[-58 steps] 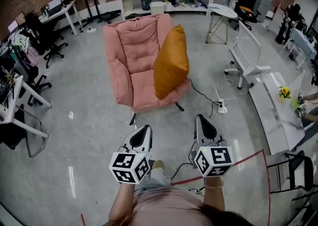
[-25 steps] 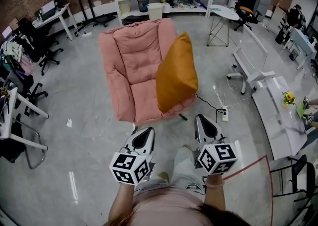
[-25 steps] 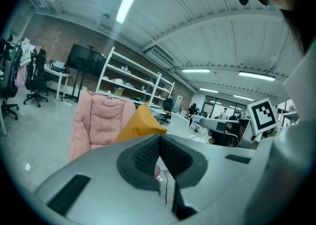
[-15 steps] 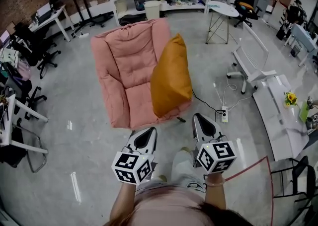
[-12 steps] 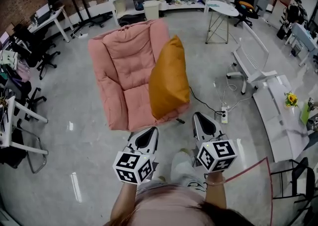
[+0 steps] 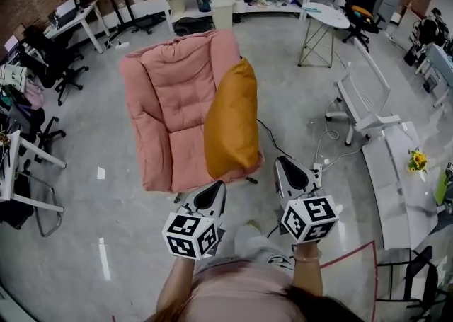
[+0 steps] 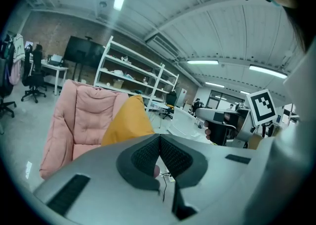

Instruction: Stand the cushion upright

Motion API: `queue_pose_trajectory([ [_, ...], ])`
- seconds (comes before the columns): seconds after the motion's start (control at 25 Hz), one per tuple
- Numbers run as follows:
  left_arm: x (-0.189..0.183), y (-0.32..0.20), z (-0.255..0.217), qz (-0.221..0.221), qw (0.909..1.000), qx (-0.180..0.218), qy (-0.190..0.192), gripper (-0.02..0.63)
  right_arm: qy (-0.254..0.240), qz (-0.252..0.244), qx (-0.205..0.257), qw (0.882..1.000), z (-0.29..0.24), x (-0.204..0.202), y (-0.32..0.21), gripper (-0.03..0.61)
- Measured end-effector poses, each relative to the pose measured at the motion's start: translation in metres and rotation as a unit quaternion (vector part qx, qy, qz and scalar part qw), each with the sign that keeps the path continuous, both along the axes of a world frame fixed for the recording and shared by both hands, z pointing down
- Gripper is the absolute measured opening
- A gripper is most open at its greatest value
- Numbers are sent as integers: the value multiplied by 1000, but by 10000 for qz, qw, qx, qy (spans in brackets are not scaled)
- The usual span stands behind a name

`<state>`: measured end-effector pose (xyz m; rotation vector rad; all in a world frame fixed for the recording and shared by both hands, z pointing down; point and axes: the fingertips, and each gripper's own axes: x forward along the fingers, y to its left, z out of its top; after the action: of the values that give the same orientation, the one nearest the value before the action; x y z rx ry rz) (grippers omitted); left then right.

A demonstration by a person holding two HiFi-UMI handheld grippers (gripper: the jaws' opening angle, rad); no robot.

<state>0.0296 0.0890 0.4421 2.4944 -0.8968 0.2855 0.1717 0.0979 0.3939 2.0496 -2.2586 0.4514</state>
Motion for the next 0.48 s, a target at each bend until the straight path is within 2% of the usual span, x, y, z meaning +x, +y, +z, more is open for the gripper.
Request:
queue_pose_trajectory([
  [0.12,14,-8,3,-98,9999,-79,5,9,17,-132,10,9999,-1,17,-15,20],
  [0.4,26,-27,16,-640,9978,-187,-14,19,16,-605,-18,9982,9,39,-42,23],
  [0.48,27,-28,20,-768,9967,-274,-4,29,-30,-721,-31,9974,10,43,-45,57],
])
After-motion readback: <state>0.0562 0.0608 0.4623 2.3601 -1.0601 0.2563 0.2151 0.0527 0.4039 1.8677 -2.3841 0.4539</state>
